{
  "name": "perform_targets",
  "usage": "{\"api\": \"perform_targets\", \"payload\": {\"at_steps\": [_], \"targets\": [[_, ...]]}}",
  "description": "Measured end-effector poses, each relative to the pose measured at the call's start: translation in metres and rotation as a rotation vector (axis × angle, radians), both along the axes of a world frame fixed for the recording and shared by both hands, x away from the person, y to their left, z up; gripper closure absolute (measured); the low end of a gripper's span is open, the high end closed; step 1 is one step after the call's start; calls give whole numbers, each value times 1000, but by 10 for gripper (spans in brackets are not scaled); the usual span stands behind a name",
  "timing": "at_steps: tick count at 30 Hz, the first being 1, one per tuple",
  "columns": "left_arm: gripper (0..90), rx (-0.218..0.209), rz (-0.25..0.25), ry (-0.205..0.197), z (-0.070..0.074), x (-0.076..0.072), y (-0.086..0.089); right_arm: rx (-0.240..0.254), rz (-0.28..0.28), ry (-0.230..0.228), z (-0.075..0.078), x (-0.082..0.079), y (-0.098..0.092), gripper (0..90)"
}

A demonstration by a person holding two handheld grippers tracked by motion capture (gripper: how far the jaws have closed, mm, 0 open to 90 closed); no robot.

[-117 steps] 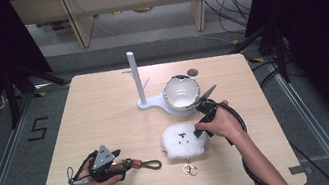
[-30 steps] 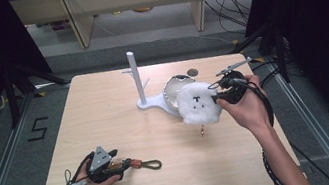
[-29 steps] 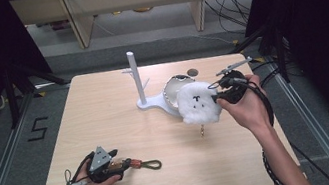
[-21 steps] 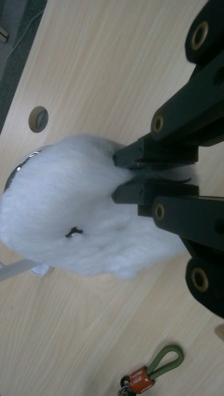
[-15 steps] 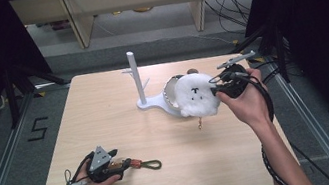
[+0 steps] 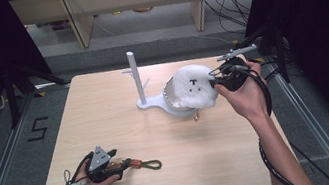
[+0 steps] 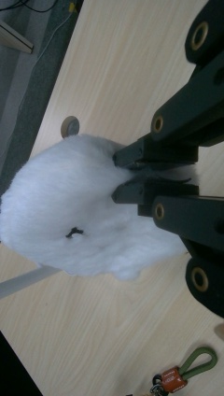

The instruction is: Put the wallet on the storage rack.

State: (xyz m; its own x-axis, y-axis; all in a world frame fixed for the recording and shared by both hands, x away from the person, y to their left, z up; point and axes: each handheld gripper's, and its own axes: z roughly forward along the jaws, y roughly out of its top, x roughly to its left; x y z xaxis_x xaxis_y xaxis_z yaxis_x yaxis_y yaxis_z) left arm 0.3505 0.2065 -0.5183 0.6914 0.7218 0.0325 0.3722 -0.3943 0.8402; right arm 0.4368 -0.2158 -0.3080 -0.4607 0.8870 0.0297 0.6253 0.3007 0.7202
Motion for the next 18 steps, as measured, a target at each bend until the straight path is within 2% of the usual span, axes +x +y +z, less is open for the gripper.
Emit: {"api": "perform_targets", "payload": {"at_steps": [14,15,18], "targets": [[346,3,2,1,-1,-1,0,14,1,-22,8,13,7,844],[346,3,3,0,-1,-1,1,9,5,-37,8,16,8,844],[346,3,5,-1,-1,-1,1,13,2,-32,8,19,10,845]]}}
